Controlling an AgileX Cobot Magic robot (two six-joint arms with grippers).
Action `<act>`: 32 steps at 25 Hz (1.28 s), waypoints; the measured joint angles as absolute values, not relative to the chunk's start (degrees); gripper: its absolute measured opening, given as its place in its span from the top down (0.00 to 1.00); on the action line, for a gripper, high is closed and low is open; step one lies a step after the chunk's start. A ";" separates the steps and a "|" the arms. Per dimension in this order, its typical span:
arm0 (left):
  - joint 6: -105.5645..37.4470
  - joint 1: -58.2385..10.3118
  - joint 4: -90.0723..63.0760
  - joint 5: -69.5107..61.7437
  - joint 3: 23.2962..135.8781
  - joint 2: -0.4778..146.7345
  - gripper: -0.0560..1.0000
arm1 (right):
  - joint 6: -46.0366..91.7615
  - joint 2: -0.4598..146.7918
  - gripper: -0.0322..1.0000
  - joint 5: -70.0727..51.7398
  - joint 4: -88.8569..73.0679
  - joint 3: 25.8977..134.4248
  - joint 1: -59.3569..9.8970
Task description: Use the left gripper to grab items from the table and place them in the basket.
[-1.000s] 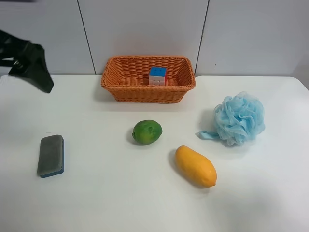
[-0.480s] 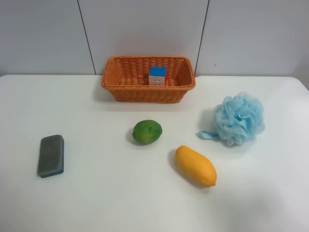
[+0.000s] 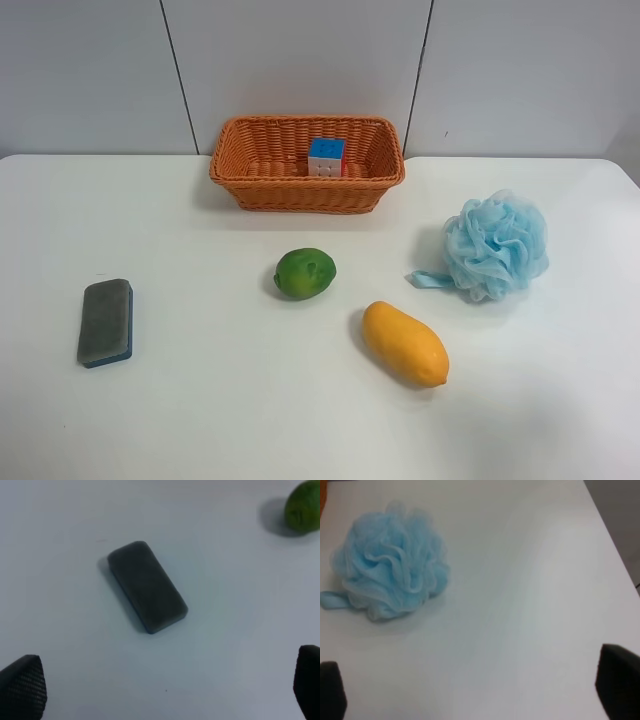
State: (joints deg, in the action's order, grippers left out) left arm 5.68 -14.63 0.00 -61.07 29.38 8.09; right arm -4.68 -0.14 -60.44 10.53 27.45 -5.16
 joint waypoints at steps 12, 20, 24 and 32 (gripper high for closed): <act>-3.51 1.54 -4.74 -60.82 29.26 -0.24 0.01 | -4.68 -0.14 0.01 -60.44 10.53 27.45 -5.16; -4.14 2.33 -5.38 -60.82 29.21 -0.28 0.01 | -4.68 -0.14 0.01 -60.44 10.53 27.45 -5.16; -4.14 2.33 -5.38 -60.82 29.21 -0.28 0.01 | -4.68 -0.14 0.01 -60.44 10.53 27.45 -5.16; -4.14 2.33 -5.38 -60.82 29.21 -0.28 0.01 | -4.68 -0.14 0.01 -60.44 10.53 27.45 -5.16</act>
